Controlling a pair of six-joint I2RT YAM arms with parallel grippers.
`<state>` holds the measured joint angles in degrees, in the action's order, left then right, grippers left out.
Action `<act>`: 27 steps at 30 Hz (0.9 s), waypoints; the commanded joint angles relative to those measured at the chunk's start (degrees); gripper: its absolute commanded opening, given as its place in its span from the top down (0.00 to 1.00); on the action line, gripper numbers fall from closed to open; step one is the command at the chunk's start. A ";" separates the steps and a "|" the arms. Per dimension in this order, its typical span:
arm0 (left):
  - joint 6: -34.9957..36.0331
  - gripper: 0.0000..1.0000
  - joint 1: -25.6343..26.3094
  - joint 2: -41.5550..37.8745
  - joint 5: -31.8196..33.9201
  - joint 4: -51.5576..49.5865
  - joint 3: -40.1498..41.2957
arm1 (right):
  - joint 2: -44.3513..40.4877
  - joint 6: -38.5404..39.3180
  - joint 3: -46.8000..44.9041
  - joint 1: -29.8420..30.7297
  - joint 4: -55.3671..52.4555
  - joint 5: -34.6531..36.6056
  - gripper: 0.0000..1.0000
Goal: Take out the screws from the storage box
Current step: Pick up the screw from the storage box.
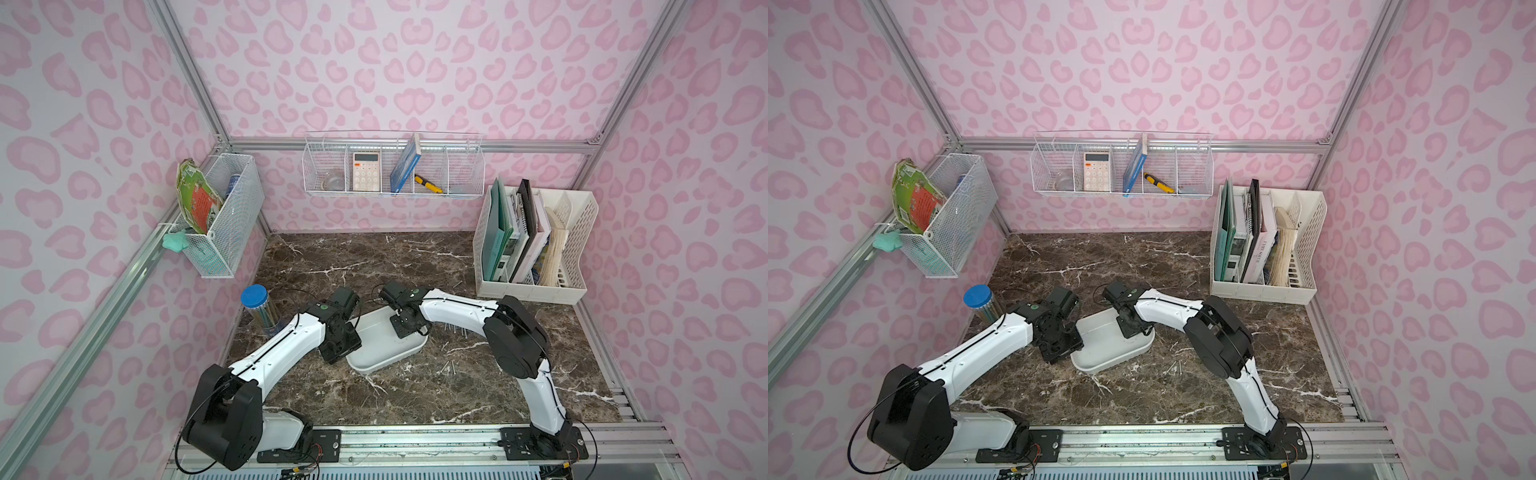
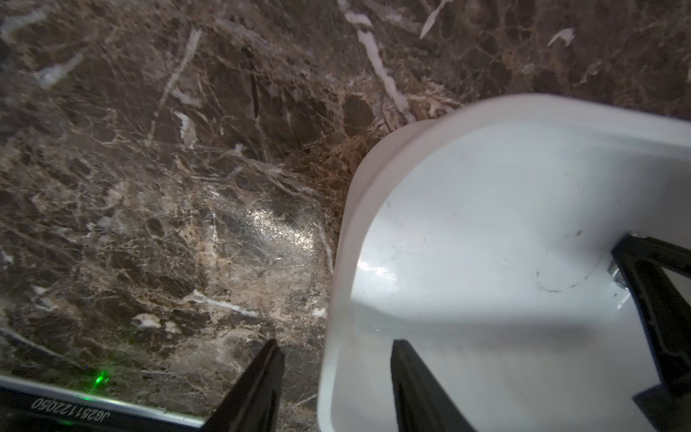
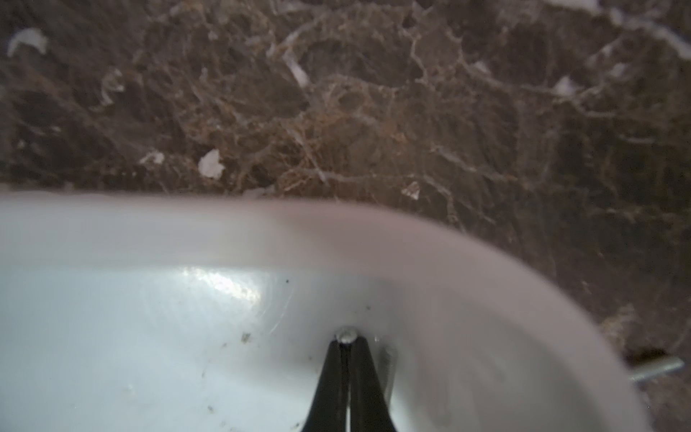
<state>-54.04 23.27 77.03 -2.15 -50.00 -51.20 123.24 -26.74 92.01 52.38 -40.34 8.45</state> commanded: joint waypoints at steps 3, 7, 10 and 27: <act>0.46 0.46 -0.06 -1.77 1.01 -0.03 0.27 | -1.39 -0.18 2.57 -0.19 -2.07 -0.23 0.98; 0.64 0.44 -0.06 -2.41 1.27 -0.12 0.14 | -2.30 -0.40 3.62 -0.20 -2.29 -0.27 0.98; 0.69 0.42 -0.06 -2.43 1.12 -0.18 0.21 | -2.72 -0.48 3.62 -0.34 -2.54 -0.13 0.98; 1.31 0.39 -0.06 -1.19 0.57 -1.58 -1.56 | -7.06 -2.12 5.24 -0.96 -7.16 2.73 0.98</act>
<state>-53.63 23.27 75.55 -1.54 -50.39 -52.12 117.71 -27.42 97.03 51.62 -45.36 9.34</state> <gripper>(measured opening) 0.608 0.062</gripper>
